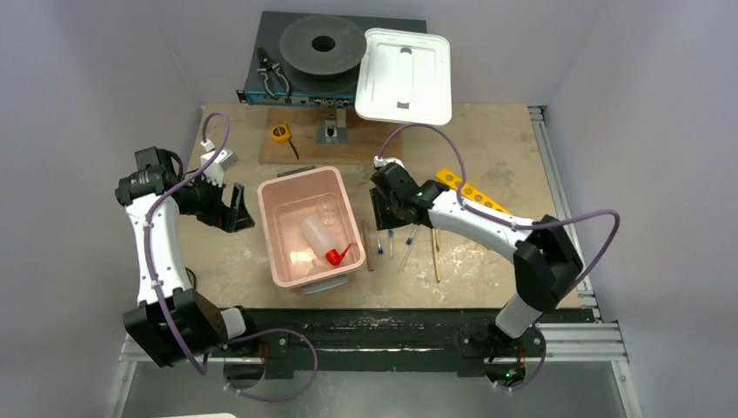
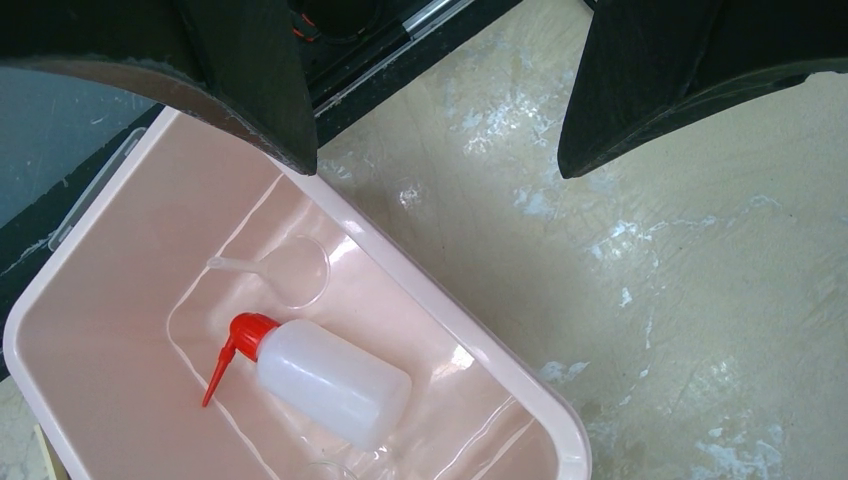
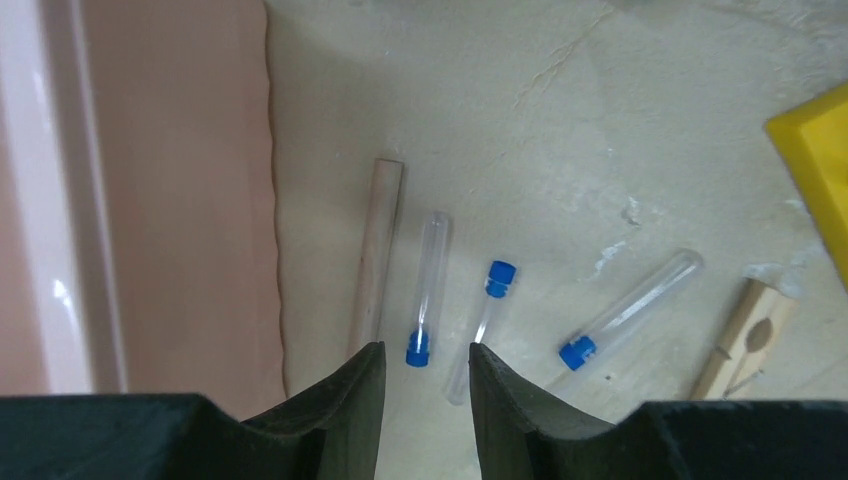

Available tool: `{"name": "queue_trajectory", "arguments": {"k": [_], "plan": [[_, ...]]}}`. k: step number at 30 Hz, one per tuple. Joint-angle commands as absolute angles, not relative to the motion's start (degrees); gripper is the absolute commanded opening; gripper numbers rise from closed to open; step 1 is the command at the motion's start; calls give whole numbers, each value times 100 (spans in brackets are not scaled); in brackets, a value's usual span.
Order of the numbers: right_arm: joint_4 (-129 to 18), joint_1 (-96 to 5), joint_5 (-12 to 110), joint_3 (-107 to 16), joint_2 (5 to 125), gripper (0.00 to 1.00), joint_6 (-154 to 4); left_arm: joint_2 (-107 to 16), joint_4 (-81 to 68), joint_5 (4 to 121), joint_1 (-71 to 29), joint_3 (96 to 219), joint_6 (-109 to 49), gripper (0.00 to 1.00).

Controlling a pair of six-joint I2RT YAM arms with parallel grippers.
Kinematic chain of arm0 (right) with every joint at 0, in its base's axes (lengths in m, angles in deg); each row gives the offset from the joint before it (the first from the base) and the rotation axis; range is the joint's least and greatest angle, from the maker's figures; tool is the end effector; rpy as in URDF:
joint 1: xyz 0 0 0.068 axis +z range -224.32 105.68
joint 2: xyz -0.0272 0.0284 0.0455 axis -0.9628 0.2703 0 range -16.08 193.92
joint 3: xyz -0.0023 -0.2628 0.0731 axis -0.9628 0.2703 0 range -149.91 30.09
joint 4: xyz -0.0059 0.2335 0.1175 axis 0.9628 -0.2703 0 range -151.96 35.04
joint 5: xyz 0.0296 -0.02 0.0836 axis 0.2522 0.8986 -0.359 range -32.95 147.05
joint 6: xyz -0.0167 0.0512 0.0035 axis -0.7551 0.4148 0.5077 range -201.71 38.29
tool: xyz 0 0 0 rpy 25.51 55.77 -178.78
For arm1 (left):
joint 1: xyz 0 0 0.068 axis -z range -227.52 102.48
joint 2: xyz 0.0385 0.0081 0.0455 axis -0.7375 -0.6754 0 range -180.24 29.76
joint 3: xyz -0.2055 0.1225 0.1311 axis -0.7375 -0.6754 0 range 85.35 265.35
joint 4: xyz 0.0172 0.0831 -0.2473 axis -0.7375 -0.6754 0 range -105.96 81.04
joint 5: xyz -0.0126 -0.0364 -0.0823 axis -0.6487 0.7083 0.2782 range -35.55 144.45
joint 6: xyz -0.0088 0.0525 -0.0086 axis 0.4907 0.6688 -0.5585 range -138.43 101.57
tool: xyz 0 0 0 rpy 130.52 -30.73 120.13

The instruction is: Organize the chemistry lab equipment

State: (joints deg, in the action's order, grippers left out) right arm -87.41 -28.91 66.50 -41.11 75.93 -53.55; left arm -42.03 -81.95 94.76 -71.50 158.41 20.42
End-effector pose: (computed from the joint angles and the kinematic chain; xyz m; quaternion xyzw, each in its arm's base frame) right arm 0.2463 0.2414 0.2588 -0.1162 0.9390 0.1254 0.2983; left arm 0.2039 0.0655 0.3337 0.1742 0.9120 -0.2126 0.3046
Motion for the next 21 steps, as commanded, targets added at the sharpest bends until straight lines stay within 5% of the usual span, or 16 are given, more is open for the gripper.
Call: {"name": "queue_trajectory", "arguments": {"k": [1,15,21], "plan": [[-7935,-2636,6621,-4075,8056,36,-5113,-4004,-8185,9564,-7202,15743,2198,90],[-7615,-2225,6928,-4244,9261,30,-4883,-3993,-8236,9518,-7199,15787,2223,90],[-7800,-2220,7129,-4225,8963,0,-4790,-4041,-8128,9436,-7200,15724,2235,90]]}}
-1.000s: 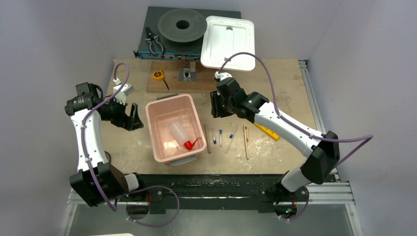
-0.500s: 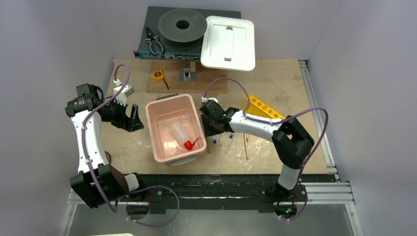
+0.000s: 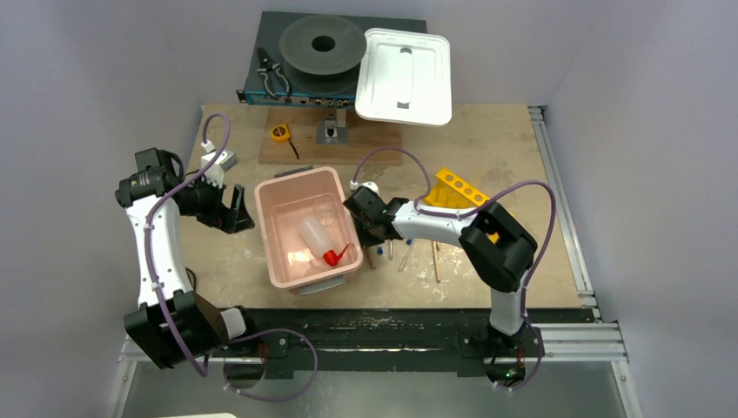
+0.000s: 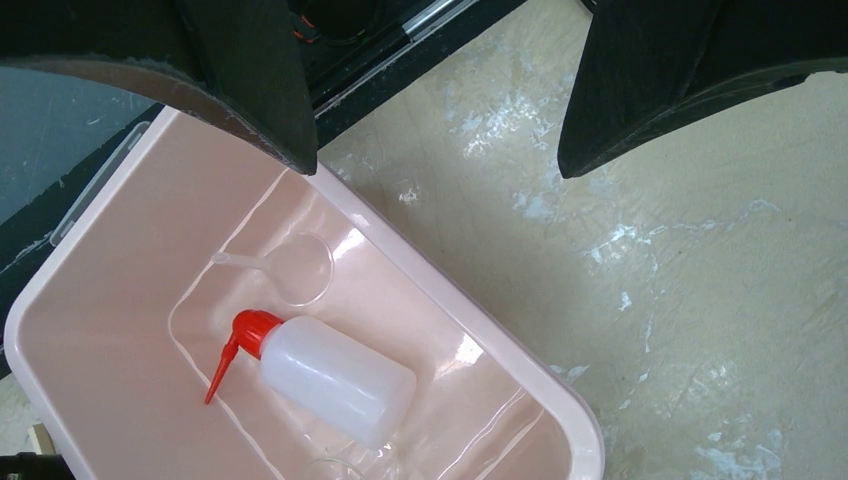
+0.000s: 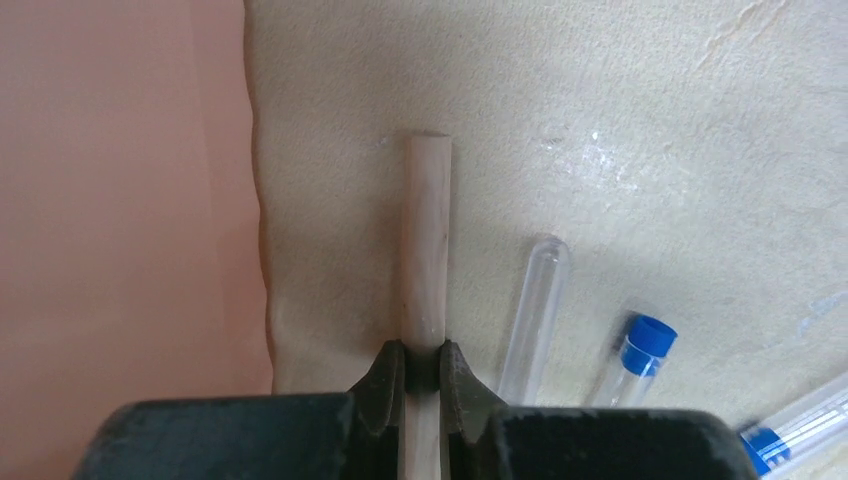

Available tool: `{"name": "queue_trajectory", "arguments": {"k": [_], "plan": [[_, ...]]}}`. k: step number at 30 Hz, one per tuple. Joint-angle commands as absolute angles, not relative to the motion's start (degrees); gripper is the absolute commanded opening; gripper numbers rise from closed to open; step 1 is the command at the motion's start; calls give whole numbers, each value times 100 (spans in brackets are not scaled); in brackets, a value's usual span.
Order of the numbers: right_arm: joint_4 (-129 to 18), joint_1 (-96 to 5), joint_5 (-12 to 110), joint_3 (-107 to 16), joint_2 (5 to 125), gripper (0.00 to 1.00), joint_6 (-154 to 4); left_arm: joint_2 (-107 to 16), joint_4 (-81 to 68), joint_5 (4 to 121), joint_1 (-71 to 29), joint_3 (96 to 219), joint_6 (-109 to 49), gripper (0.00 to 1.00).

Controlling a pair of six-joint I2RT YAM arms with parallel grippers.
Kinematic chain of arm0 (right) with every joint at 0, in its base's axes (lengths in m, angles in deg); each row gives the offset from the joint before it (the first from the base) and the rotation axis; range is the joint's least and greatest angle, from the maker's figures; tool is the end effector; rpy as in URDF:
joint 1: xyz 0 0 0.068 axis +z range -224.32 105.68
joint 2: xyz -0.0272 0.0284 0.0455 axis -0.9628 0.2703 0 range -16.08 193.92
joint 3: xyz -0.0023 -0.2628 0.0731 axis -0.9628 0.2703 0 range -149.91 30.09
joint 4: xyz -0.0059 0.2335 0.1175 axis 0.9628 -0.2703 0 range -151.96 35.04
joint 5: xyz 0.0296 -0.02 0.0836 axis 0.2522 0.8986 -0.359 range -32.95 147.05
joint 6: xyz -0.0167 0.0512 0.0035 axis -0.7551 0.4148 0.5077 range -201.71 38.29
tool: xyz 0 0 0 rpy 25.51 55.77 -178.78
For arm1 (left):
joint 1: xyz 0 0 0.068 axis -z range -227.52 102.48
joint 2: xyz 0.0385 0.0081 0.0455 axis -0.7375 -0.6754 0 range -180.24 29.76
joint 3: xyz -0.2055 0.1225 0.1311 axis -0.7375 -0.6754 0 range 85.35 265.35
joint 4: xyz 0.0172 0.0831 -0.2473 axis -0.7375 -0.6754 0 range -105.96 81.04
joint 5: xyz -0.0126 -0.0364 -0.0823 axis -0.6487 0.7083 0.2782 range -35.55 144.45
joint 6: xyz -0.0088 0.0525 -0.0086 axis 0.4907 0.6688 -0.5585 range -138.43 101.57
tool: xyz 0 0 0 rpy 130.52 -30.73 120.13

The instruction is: Organize the chemistry lab equipment

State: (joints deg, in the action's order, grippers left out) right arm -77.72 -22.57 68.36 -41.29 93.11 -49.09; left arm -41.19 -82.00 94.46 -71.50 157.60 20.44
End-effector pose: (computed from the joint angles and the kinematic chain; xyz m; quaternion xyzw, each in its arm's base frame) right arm 0.2473 0.3024 0.1651 -0.1352 0.9533 0.0991 0.2512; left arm 0.2005 0.0641 0.3324 0.1740 0.9129 -0.2105 0.3034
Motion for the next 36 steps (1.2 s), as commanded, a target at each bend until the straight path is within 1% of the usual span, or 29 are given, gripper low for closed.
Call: {"name": "queue_trajectory", "arguments": {"k": [1,7,10,14,17,22,26,31,35,36], "plan": [[-7887,-2231,7228,-4301,8760,0,-4834,-4052,-8101,9391,-7199,15706,2242,90],[-8835,-2273,7886,-5340,7915,0,-5090,-4060,-8045,9354,-7199,15678,2258,90],[-9097,-2270,7938,-5968,7754,0,-5121,-4063,-8055,9392,-7201,15713,2253,90],[-9200,-2130,7646,-6768,7827,0,-5137,-4046,-8072,9400,-7204,15742,2256,90],[-9152,-1838,7312,-7214,8126,0,-5110,-4006,-8072,9376,-7199,15709,2286,90],[-9186,-1228,6811,-7834,9073,0,-5068,-3979,-8063,9396,-7202,15681,2285,90],[-8912,-1008,6581,-7824,9656,0,-4961,-3948,-8056,9409,-7201,15635,2296,90],[-8626,-981,6498,-7732,10252,0,-4873,-3932,-8051,9409,-7203,15637,2303,90],[-8665,-983,6459,-7959,10643,0,-4848,-3934,-8073,9434,-7201,15660,2303,90],[-8697,-985,6393,-8061,10723,8,-4868,-3928,-8069,9435,-7203,15666,2305,90]]}}
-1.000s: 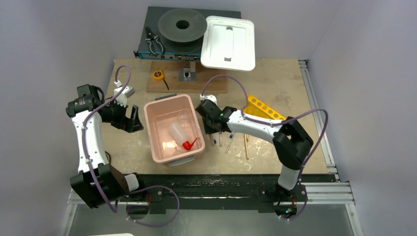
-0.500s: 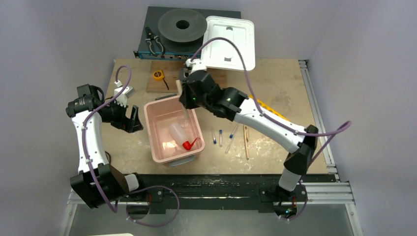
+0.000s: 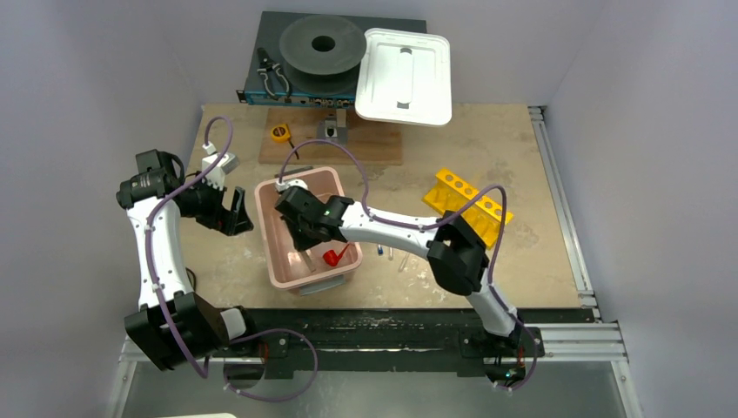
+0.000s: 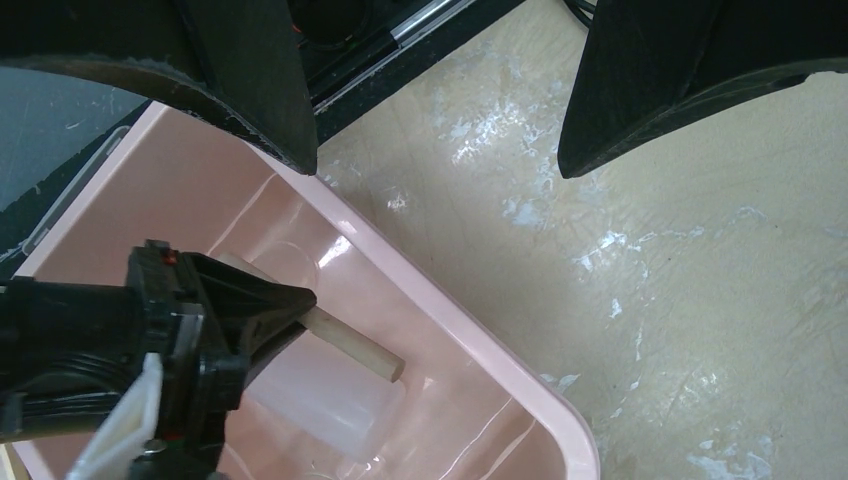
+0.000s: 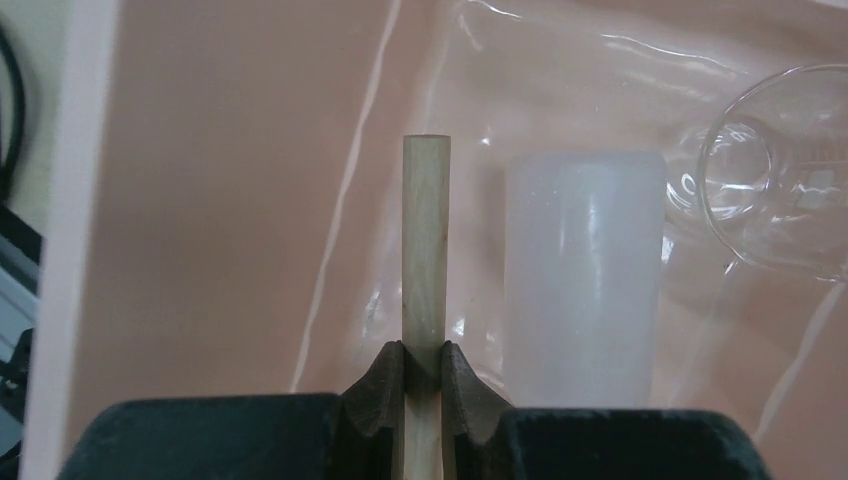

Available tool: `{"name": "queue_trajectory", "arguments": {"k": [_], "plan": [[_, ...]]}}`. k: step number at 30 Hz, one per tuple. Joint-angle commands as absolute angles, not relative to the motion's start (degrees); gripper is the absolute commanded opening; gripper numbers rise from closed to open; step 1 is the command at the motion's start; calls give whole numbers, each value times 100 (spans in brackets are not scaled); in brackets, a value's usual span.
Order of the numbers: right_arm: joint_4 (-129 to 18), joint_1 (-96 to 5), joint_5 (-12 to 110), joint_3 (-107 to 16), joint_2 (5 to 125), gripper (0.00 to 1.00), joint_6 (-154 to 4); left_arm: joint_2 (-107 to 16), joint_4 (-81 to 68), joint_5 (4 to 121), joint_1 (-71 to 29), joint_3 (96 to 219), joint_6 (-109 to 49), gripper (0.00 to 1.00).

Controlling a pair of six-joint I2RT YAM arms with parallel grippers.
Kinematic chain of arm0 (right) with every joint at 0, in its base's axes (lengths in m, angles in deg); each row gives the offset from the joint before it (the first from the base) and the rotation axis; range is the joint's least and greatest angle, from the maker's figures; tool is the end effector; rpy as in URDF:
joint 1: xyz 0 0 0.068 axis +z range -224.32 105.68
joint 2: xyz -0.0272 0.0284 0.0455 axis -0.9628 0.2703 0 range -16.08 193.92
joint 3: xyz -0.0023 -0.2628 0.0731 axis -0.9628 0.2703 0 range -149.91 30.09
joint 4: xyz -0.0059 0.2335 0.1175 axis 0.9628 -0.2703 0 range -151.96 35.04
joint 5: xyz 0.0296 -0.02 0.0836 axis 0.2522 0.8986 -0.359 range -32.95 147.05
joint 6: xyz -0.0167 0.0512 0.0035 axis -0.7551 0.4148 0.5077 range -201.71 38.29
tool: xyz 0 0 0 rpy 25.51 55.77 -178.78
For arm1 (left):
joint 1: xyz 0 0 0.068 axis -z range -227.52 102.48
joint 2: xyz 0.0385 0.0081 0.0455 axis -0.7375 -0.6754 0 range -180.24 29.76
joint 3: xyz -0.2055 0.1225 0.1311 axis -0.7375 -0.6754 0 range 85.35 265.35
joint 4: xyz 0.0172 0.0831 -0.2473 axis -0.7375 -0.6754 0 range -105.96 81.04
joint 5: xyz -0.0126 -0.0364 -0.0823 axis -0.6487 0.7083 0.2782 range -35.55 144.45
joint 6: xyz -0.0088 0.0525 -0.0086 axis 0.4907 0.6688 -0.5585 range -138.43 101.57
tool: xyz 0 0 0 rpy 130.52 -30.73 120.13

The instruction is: Organize the chemistry lab equipment

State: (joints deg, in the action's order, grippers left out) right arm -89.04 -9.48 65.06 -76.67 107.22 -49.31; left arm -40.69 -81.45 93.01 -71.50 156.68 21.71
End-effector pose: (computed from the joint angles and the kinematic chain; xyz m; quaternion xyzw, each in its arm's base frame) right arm 0.2112 0.4379 0.2374 -0.2398 0.9085 0.2087 0.2714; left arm 0.1990 0.0642 0.3294 0.1832 0.9151 -0.1962 0.3009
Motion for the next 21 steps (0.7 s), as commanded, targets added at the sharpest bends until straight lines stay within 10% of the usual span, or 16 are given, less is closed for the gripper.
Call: {"name": "queue_trajectory", "arguments": {"k": [1,6,21], "plan": [[-8755,-981,6361,-8161,10772,16,-4893,-3929,-8076,9428,-7204,15664,2305,90],[-8957,-1057,6497,-8444,10429,40,-5036,-3926,-8075,9392,-7203,15668,2331,90],[-8513,-2600,7148,-5308,7552,37,-5102,-3936,-7682,8990,-7204,15296,2427,90]]}}
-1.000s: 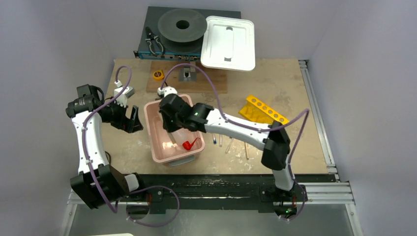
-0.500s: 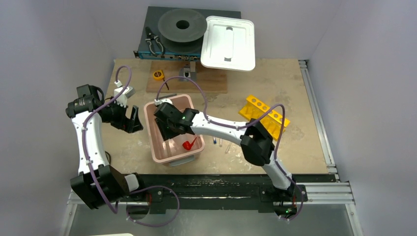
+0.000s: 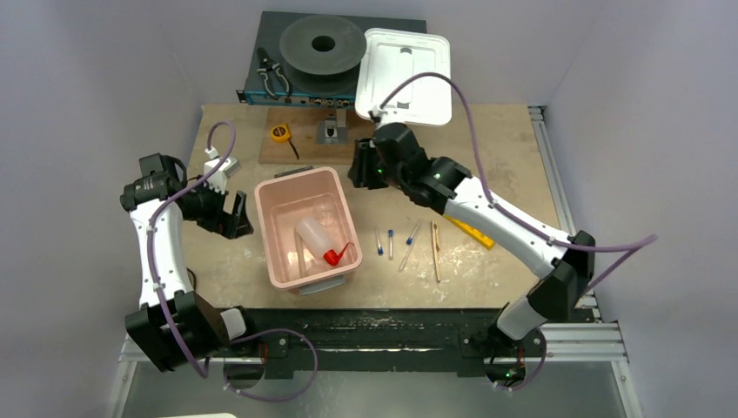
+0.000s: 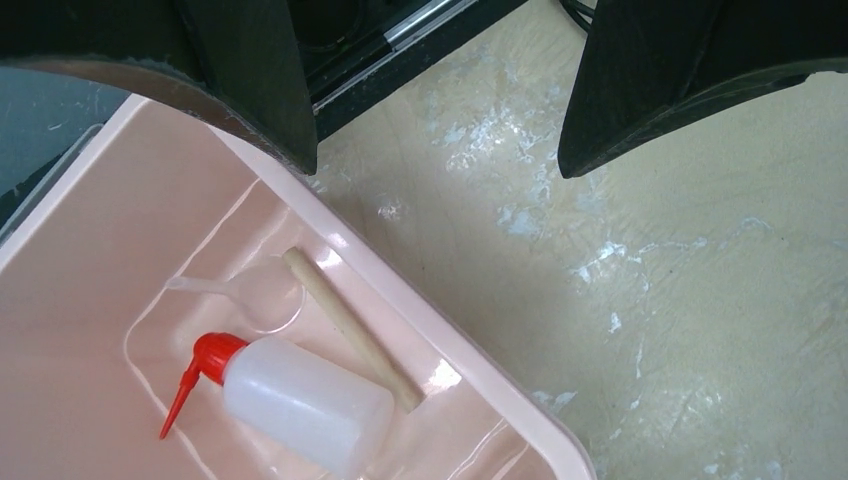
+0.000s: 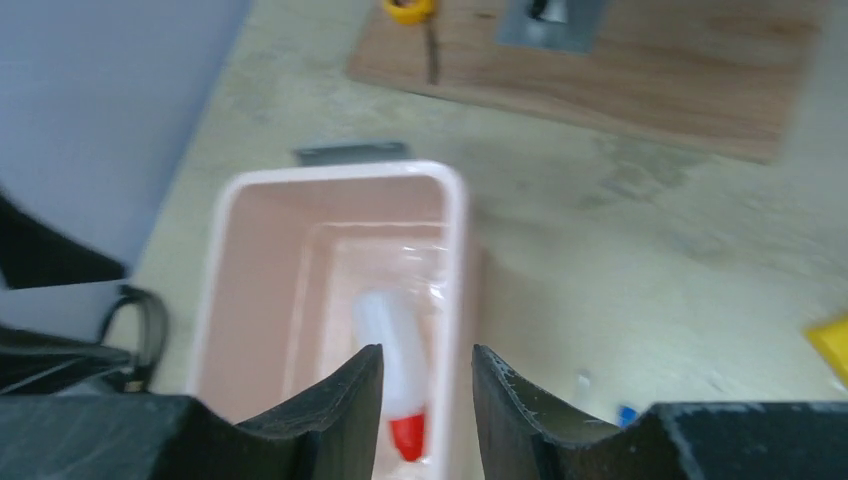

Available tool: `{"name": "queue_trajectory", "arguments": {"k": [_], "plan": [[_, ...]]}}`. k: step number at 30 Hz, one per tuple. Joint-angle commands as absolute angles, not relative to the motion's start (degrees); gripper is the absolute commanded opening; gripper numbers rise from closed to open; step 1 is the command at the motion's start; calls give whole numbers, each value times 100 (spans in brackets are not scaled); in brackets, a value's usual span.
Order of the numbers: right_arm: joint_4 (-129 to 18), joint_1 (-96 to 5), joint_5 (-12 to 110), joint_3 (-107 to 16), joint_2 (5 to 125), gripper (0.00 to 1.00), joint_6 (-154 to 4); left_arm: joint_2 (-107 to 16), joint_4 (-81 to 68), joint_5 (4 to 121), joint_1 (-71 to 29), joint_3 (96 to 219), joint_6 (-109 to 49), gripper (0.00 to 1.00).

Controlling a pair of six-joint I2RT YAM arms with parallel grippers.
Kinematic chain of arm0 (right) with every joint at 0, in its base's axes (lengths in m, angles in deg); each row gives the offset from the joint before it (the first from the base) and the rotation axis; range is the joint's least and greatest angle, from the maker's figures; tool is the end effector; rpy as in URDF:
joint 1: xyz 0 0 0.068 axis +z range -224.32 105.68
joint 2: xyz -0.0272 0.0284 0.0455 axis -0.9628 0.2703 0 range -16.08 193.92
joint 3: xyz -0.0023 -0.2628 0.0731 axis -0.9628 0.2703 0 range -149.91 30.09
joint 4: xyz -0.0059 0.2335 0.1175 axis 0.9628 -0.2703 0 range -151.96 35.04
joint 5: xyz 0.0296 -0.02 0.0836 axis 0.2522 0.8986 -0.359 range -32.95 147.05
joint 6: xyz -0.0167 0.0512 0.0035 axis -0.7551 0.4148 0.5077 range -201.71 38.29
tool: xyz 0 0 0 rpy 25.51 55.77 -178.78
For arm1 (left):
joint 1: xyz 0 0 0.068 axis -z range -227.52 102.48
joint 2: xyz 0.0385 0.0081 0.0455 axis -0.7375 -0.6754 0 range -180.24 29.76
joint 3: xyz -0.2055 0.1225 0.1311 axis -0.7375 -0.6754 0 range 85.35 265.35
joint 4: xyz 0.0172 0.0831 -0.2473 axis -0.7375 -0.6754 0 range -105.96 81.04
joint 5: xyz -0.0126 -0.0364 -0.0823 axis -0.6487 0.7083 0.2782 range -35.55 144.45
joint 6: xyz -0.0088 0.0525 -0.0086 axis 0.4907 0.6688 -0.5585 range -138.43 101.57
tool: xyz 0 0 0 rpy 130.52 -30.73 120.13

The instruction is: Organize the chemistry lab equipment

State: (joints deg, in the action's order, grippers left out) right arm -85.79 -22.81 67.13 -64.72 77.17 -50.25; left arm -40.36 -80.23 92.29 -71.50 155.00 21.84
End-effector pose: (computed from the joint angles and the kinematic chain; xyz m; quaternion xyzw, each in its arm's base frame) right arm 0.2373 0.2883 0.3903 -0.1059 0.8541 0.2768 0.4274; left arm 0.1987 0.0645 0.3228 0.1832 0.9173 -0.1913 0.2974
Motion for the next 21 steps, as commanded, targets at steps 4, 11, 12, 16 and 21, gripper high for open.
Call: {"name": "queue_trajectory", "arguments": {"k": [4,11,12,16,21], "plan": [[-8402,-2658,7383,-4440,7475,37,-5054,-3940,-7514,8834,-7201,15112,2454,90],[-8123,-2681,7763,-3494,7672,35,-4829,-3973,-7080,8584,-7182,14864,2428,89],[-8108,-2708,7803,-3396,7681,34,-4785,-3989,-7035,8563,-7172,14841,2422,89],[-7980,-2874,7875,-3032,7625,33,-4626,-3994,-6844,8405,-6977,14721,2339,89],[-7950,-3012,7902,-2765,7483,32,-4509,-3924,-6513,8060,-6473,14510,2225,89]]}}
